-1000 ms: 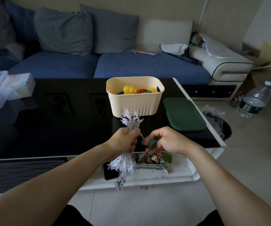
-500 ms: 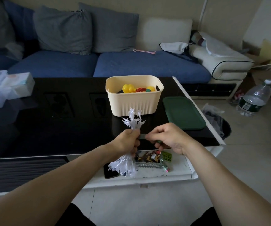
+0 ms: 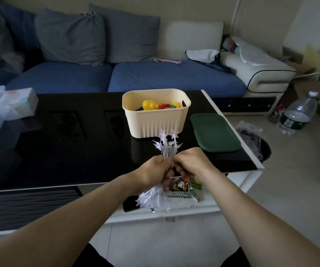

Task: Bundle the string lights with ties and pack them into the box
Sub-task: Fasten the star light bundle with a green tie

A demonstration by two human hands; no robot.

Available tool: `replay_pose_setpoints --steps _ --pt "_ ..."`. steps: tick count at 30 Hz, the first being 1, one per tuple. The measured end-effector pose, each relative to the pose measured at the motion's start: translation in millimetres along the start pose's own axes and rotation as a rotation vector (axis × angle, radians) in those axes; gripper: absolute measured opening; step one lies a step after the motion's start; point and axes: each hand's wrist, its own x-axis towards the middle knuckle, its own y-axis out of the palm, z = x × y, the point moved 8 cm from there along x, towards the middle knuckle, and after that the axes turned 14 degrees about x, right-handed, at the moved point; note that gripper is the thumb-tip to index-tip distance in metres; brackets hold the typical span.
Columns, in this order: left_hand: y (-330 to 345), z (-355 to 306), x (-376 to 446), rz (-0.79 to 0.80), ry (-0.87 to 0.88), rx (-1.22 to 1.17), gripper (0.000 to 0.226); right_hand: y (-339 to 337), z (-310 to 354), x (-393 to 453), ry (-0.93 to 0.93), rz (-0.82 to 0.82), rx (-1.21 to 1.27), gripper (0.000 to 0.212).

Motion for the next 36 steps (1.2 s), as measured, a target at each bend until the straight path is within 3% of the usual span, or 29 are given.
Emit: replay_pose_setpoints --steps 5,8,15,22,25,28,30,33,36 --pt "-15 9 3 -0.086 -0.079 0.062 0.037 13 -7 -2 0.15 0.15 0.289 0.023" --pt "-25 14 4 -0.127 -0.117 0.116 0.038 18 -9 -3 0.193 0.206 0.313 0.012" --pt "-39 20 9 -0.183 -0.195 0.486 0.038 37 -19 -6 0.265 0.209 0.475 0.013" --pt "-39 11 2 -0.166 -0.152 0.555 0.047 48 -20 -6 0.244 0.205 0.539 0.01" --pt "-31 7 2 -0.124 -0.119 0.503 0.044 49 -25 -2 0.205 0.138 0.512 0.019" --pt "-25 11 2 -0.074 -0.19 0.245 0.048 46 -28 1 0.222 0.088 0.582 0.01" --pt "-27 14 2 -0.104 -0.224 0.136 0.051 45 -29 4 0.236 0.088 0.624 0.005" --pt "-34 10 1 -0.193 -0.168 0.138 0.034 50 -30 4 0.272 0.112 0.714 0.008" --pt "-38 7 3 -0.288 -0.094 0.157 0.032 52 -30 5 0.292 0.121 0.737 0.015"
